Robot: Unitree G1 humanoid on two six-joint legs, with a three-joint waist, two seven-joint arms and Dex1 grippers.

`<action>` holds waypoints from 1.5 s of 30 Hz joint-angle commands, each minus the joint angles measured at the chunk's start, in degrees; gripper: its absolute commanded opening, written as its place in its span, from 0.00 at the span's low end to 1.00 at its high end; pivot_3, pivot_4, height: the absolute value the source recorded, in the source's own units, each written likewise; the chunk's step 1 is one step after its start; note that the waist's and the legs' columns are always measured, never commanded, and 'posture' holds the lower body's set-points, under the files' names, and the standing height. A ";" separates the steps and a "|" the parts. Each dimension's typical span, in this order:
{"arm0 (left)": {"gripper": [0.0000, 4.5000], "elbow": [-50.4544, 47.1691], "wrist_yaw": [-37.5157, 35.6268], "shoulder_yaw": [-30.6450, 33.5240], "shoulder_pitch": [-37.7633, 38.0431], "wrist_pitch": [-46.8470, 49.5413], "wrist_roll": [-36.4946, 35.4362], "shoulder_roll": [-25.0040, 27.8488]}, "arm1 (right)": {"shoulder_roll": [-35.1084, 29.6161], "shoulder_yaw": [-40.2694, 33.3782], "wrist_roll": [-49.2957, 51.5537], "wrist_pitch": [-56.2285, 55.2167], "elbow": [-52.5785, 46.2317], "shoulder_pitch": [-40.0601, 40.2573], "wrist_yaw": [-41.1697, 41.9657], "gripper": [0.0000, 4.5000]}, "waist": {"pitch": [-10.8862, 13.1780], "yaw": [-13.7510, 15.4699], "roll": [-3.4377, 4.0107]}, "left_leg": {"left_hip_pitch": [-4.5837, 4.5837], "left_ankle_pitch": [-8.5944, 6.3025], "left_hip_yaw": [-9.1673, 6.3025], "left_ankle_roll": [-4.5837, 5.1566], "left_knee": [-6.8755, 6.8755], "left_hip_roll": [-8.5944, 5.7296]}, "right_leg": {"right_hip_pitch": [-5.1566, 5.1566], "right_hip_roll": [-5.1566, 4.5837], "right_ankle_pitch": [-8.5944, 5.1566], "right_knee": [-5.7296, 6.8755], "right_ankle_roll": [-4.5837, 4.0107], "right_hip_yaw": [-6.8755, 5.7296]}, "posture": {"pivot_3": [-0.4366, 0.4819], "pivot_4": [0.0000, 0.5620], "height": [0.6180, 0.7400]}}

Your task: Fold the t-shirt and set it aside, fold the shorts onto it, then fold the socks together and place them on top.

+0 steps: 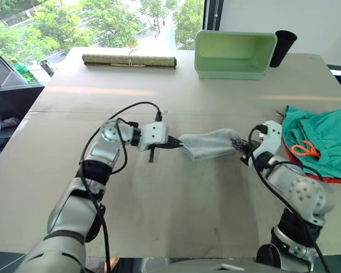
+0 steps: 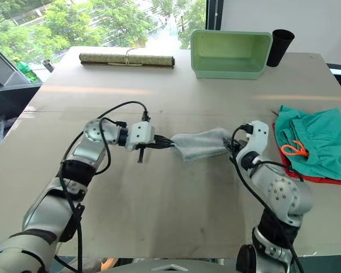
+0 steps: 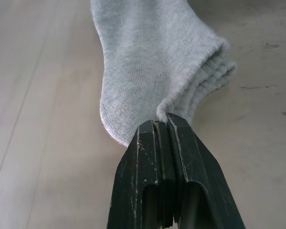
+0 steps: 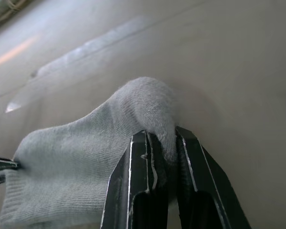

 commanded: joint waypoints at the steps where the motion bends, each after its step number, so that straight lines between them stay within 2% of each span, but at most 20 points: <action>1: 0.00 4.95 0.80 -0.45 -4.20 -4.09 2.18 -1.60 | 2.53 0.43 -0.09 0.62 -4.59 1.30 -2.57 0.01 | 0.00 -0.03 -0.01 | 0.00 0.00 0.01 0.00 0.01 0.00 | -0.01 0.01 0.00 0.00 0.00 0.02 | 0.48 0.27 1.00; 4: 0.00 9.71 -0.87 -1.56 -6.96 -5.94 4.29 -1.88 | 4.11 0.78 -0.18 0.61 -6.03 2.80 -4.07 0.01 | 0.00 -0.17 -0.01 | 0.02 -0.01 0.00 0.01 0.00 0.02 | -0.01 0.08 -0.01 0.00 0.00 0.09 | 0.48 0.27 1.00; 6: 0.18 11.20 -5.18 -2.46 -8.18 -3.13 4.41 -1.42 | 4.72 1.27 -0.07 -0.04 -6.57 3.51 -4.76 0.00 | 0.00 -0.17 -0.01 | 0.01 -0.01 -0.02 0.02 -0.01 0.04 | -0.02 0.14 -0.01 0.00 -0.01 0.09 | 0.48 0.27 1.00; 8: 0.33 11.89 -5.63 -2.04 -8.86 -3.63 4.10 -1.61 | 4.72 2.05 -0.16 -0.84 -6.50 4.06 -5.12 0.00 | 0.00 -0.17 -0.01 | 0.01 -0.01 -0.03 0.02 -0.01 0.06 | -0.02 0.14 -0.01 -0.02 -0.01 0.09 | 0.48 0.27 1.00; 12: 0.78 12.42 -6.18 -1.46 -9.81 -4.35 4.34 -0.96 | 5.11 2.72 0.02 -1.95 -5.93 4.65 -5.87 0.00 | 0.00 -0.18 -0.01 | 0.00 -0.06 -0.03 0.10 -0.01 0.06 | -0.02 0.13 -0.01 -0.02 -0.01 0.11 | 0.48 0.27 1.00; 14: 0.96 11.70 -9.42 -1.08 -10.20 -1.77 3.06 0.07 | 5.12 3.08 0.24 -2.37 -5.78 5.05 -6.05 0.00 | 0.00 -0.19 -0.01 | 0.01 -0.08 -0.02 0.13 -0.01 0.06 | -0.01 0.13 -0.01 -0.02 -0.01 0.12 | 0.48 0.27 1.00; 18: 0.98 7.94 -14.65 1.90 -13.61 8.95 -4.36 1.82 | 3.98 3.65 0.58 -3.13 -5.56 5.57 -5.80 0.00 | 0.00 -0.24 -0.02 | -0.01 -0.08 -0.05 0.14 -0.01 0.08 | -0.03 0.15 -0.01 -0.02 -0.01 0.10 | 0.48 0.27 1.00; 21: 0.98 6.65 -8.40 6.14 -15.99 10.35 -6.89 -3.31 | 0.35 6.68 -0.14 -4.17 -5.92 5.78 -4.61 0.00 | -0.01 0.32 -0.04 | -0.08 -0.08 -0.14 0.13 0.02 0.06 | -0.02 0.13 -0.02 -0.04 -0.01 0.05 | 0.48 0.27 1.00; 25: 0.98 6.41 1.65 6.35 -15.20 10.51 -4.06 -10.24 | -6.69 12.38 -2.43 -6.69 -7.41 5.71 -2.76 0.00 | -0.03 0.11 -0.04 | -0.06 -0.08 -0.13 0.14 0.07 -0.04 | 0.09 0.06 -0.01 -0.15 0.03 0.10 | 0.48 0.27 1.00; 30: 0.98 5.64 4.87 3.56 -12.70 12.64 -1.31 -14.10 | -13.03 16.86 -4.25 -8.41 -8.29 3.68 -0.82 0.00 | -0.02 -0.53 -0.05 | -0.03 -0.06 -0.01 0.12 0.07 0.02 | 0.00 0.19 -0.01 -0.13 0.03 0.23 | 0.48 0.27 1.00; 34: 0.98 4.69 3.89 -0.39 -10.14 13.03 2.67 -13.41 | -16.09 18.62 -4.88 -8.60 -8.72 2.21 0.22 0.00 | -0.02 -0.49 -0.05 | 0.03 -0.04 -0.04 0.08 0.01 0.10 | -0.03 0.30 -0.03 -0.03 -0.01 0.22 | 0.48 0.27 1.00; 37: 0.98 3.89 4.40 -0.26 -9.34 15.04 3.00 -12.42 | -17.80 18.85 -5.52 -9.04 -8.82 1.64 1.04 0.00 | -0.02 -0.35 -0.05 | 0.01 -0.04 -0.02 0.08 0.01 0.10 | -0.03 0.28 -0.03 -0.05 -0.01 0.22 | 0.48 0.27 1.00; 45: 0.98 7.62 9.74 -1.57 -9.39 13.34 7.13 -12.79 | -17.18 18.75 -3.63 -8.41 -10.78 0.24 3.23 0.00 | -0.03 0.13 -0.06 | -0.01 -0.08 -0.01 0.13 0.06 0.05 | -0.01 0.18 -0.01 -0.07 0.00 0.23 | 0.48 0.27 1.00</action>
